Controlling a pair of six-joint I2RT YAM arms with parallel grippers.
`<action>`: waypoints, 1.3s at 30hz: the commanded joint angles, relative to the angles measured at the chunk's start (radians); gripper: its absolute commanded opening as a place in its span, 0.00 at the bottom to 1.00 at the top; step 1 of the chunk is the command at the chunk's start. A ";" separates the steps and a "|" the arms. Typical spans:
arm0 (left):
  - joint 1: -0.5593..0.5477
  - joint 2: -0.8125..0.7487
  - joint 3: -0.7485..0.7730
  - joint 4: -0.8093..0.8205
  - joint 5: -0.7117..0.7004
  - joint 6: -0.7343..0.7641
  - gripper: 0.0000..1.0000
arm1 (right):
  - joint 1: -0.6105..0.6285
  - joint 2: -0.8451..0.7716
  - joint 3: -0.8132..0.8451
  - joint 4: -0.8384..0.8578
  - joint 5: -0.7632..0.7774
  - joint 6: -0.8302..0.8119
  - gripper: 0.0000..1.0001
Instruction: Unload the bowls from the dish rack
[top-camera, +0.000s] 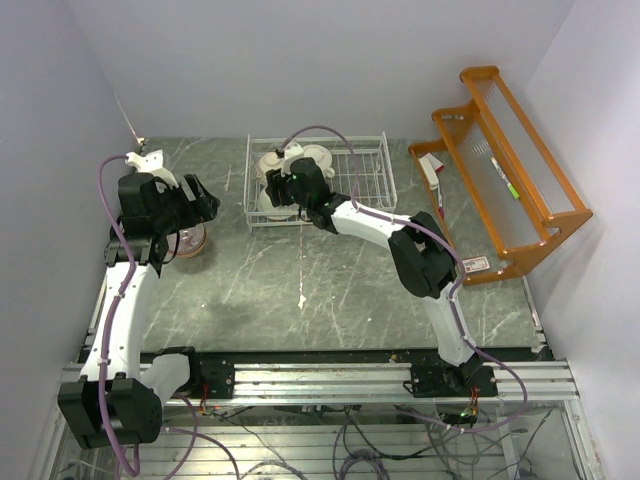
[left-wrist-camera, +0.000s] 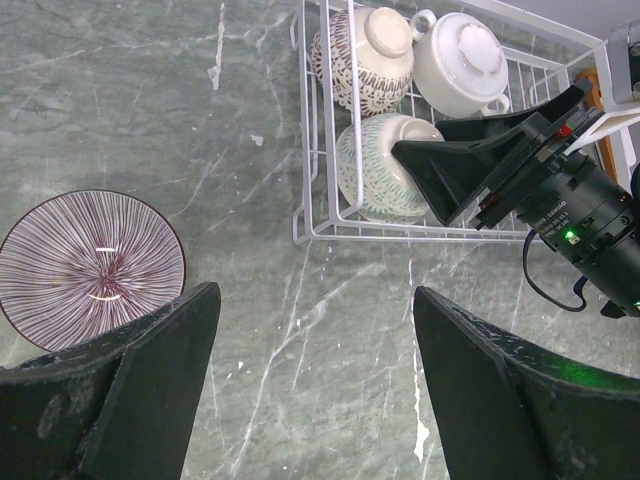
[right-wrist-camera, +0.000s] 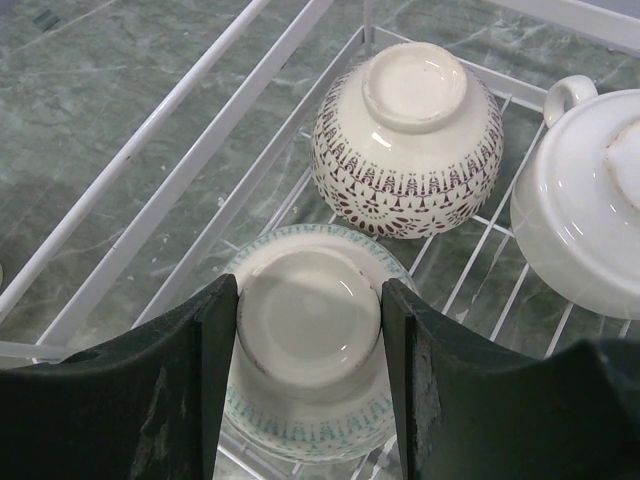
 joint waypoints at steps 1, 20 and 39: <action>0.013 -0.001 -0.005 0.031 0.028 0.003 0.89 | -0.004 -0.040 0.055 0.009 0.010 0.007 0.00; 0.013 0.003 -0.004 0.035 0.033 0.001 0.89 | -0.019 -0.103 0.011 0.029 0.074 -0.033 0.00; 0.014 -0.036 -0.003 0.056 0.046 -0.020 0.78 | -0.083 -0.254 -0.110 0.090 0.009 0.038 0.00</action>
